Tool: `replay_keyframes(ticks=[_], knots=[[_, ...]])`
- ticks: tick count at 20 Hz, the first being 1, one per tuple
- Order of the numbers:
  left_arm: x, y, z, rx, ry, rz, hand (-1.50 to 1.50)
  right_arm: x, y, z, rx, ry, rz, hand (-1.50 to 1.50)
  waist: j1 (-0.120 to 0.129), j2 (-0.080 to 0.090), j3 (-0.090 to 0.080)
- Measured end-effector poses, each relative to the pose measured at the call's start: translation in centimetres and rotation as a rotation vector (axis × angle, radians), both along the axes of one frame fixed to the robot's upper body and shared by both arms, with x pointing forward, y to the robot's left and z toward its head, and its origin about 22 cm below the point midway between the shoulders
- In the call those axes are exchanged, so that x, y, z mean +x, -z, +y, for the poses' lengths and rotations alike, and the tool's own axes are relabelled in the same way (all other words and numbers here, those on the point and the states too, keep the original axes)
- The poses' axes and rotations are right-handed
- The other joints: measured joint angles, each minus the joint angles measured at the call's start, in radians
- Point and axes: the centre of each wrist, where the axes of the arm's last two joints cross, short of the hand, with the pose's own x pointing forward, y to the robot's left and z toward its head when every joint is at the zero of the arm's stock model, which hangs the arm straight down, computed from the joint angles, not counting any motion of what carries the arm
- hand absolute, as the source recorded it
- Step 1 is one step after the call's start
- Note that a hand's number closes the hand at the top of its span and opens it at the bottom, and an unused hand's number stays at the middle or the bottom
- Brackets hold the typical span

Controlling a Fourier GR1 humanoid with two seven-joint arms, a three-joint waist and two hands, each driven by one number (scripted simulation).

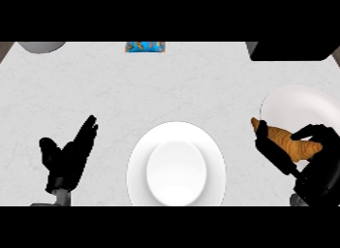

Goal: Pick the croissant from the plate and place it in the plate

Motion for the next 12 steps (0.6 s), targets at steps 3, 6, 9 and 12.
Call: replay_keyframes(ticks=[3,6,9,12], knots=[[-0.3,0.0,0.2,-0.004,0.007,-0.004,0.00,1.3,0.8,-3.3,0.001,0.039,-0.017,1.50,0.005,0.000,-0.001],[0.0,0.0,0.0,-0.006,0.017,0.002,0.00,2.8,1.1,-6.9,0.014,0.066,-0.026,1.50,0.008,0.001,0.000],[0.1,0.0,-0.1,-0.008,0.014,0.003,0.00,4.2,1.7,-9.9,0.021,0.085,-0.034,1.50,0.011,0.001,0.000],[0.3,0.2,0.1,-0.010,0.020,0.005,0.00,5.5,2.2,-12.4,0.027,0.089,-0.041,1.50,0.013,0.000,0.001]])
